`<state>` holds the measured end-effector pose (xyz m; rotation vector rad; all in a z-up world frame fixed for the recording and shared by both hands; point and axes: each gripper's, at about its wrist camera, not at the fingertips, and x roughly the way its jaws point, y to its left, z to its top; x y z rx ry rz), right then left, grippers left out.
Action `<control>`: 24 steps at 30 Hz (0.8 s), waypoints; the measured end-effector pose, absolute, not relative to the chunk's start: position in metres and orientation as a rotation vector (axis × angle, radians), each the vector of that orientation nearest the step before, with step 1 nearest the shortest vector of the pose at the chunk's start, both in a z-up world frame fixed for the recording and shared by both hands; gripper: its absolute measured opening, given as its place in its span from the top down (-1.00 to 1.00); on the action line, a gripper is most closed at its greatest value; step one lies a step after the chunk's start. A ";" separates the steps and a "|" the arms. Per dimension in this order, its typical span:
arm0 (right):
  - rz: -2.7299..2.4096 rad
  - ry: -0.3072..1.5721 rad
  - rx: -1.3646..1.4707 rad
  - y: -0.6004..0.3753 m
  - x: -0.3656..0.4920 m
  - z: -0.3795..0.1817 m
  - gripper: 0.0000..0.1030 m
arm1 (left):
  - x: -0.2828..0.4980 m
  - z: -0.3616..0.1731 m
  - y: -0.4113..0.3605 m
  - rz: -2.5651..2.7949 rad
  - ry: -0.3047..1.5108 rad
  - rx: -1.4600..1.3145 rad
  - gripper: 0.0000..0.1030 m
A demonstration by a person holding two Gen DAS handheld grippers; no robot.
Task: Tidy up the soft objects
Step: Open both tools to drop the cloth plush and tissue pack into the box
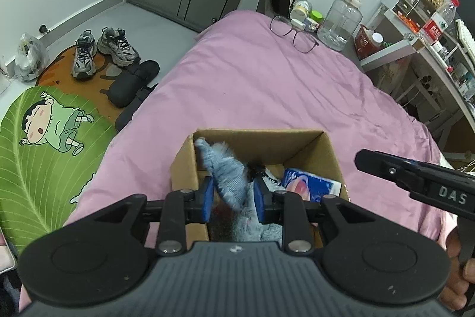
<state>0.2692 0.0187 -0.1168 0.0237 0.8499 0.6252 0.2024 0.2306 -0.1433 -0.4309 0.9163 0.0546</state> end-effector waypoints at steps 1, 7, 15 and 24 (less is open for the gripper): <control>0.621 0.849 0.026 0.016 0.269 -0.117 0.16 | 0.203 -0.144 0.230 0.056 0.921 -0.430 0.45; 0.607 0.850 0.033 0.000 0.268 -0.116 0.16 | 0.203 -0.138 0.230 0.080 0.922 -0.442 0.38; 0.597 0.842 0.052 -0.023 0.259 -0.105 0.15 | 0.200 -0.120 0.228 0.100 0.896 -0.453 0.38; 0.594 0.833 0.061 -0.054 0.248 -0.081 -0.16 | 0.184 -0.098 0.213 0.112 0.892 -0.452 0.01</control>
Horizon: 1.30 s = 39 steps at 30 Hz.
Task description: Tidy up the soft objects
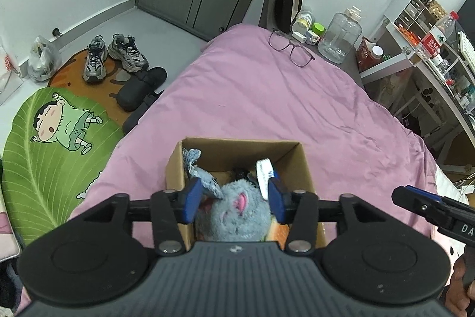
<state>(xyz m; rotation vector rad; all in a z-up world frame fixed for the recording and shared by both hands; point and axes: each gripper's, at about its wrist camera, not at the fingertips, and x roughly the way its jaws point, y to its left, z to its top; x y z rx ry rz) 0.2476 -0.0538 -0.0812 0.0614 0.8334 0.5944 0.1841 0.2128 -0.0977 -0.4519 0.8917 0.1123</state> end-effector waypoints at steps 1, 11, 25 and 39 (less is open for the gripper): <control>0.594 0.836 0.060 -0.057 0.246 -0.079 -0.21 | 0.181 -0.095 0.211 0.117 0.892 -0.456 -0.03; 0.602 0.841 0.103 -0.087 0.226 -0.060 -0.83 | 0.148 -0.072 0.188 0.112 0.902 -0.442 -0.32; 0.602 0.848 0.116 -0.122 0.190 -0.035 -1.00 | 0.107 -0.038 0.144 0.066 0.877 -0.362 -0.68; 0.587 0.845 0.105 -0.149 0.155 -0.014 -1.00 | 0.059 -0.010 0.116 0.046 0.867 -0.334 -0.91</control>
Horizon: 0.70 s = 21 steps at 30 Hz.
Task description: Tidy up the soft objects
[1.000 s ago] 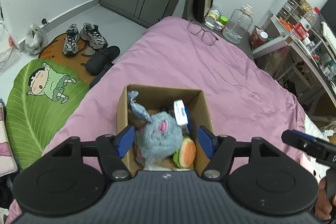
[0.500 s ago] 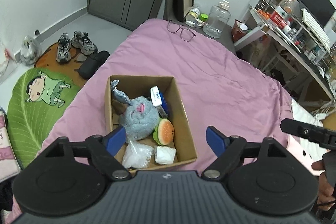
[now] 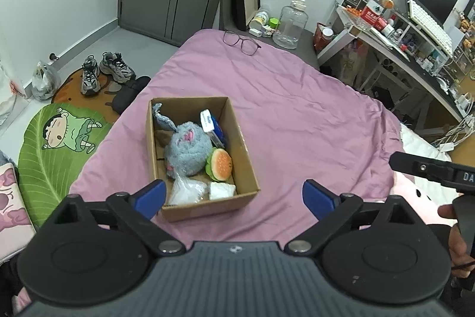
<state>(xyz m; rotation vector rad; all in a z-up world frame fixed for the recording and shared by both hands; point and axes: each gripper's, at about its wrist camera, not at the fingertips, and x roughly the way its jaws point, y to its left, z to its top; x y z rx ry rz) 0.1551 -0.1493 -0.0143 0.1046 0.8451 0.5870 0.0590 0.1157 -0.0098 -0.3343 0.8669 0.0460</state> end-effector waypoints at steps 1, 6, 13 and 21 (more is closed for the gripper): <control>0.588 0.844 0.102 -0.150 0.153 -0.013 -1.00 | 0.055 -0.008 0.114 0.047 0.864 -0.338 -0.91; 0.587 0.837 0.115 -0.160 0.141 -0.006 -1.00 | 0.040 0.003 0.103 0.034 0.848 -0.344 -0.92; 0.578 0.823 0.093 -0.175 0.121 0.001 -1.00 | 0.020 0.015 0.084 0.031 0.818 -0.339 -0.92; 0.562 0.814 0.113 -0.202 0.105 0.005 -1.00 | 0.004 0.022 0.064 0.040 0.792 -0.337 -0.92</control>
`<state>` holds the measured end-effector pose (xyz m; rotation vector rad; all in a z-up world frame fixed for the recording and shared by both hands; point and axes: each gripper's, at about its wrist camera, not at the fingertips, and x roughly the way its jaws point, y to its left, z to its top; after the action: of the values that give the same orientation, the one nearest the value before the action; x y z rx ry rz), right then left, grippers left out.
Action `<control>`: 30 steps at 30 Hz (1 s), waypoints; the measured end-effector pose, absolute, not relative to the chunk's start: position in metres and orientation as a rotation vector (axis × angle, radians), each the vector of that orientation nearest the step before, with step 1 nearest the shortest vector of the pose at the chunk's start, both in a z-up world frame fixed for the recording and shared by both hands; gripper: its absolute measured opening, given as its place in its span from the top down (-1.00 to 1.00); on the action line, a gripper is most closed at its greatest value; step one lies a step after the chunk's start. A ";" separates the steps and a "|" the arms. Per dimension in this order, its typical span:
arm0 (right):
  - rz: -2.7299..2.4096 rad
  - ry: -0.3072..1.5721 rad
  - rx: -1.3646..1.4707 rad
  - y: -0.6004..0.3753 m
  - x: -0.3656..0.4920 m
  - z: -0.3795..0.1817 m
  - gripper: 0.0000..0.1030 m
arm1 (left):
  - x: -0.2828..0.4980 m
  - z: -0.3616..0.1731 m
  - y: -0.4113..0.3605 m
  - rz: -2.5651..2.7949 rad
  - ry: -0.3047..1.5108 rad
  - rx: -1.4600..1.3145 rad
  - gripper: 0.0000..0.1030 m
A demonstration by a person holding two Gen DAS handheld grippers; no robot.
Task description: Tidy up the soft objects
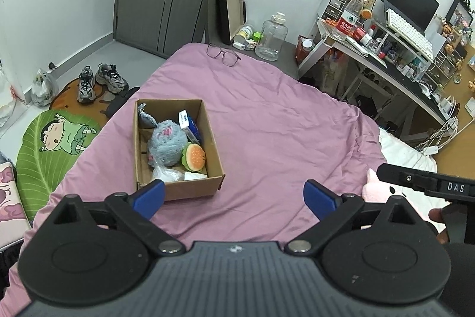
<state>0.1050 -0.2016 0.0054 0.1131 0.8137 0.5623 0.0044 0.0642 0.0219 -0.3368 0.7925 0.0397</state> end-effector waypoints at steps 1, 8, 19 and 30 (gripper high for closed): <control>0.561 0.812 0.114 -0.204 0.103 0.006 -1.00 | 0.003 0.022 0.061 0.042 0.790 -0.336 -0.92; 0.564 0.789 0.110 -0.217 0.090 0.014 -1.00 | -0.008 0.027 0.045 0.046 0.765 -0.328 -0.92; 0.582 0.777 0.097 -0.229 0.076 0.020 -1.00 | -0.016 0.032 0.016 0.058 0.739 -0.284 -0.92; 0.583 0.770 0.054 -0.227 0.066 0.024 -1.00 | -0.021 0.030 0.012 0.107 0.720 -0.313 -0.93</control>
<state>0.0657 -0.2273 0.0242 0.0541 0.7697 0.5834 -0.0214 0.0121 0.0300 -0.3131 0.7198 0.1069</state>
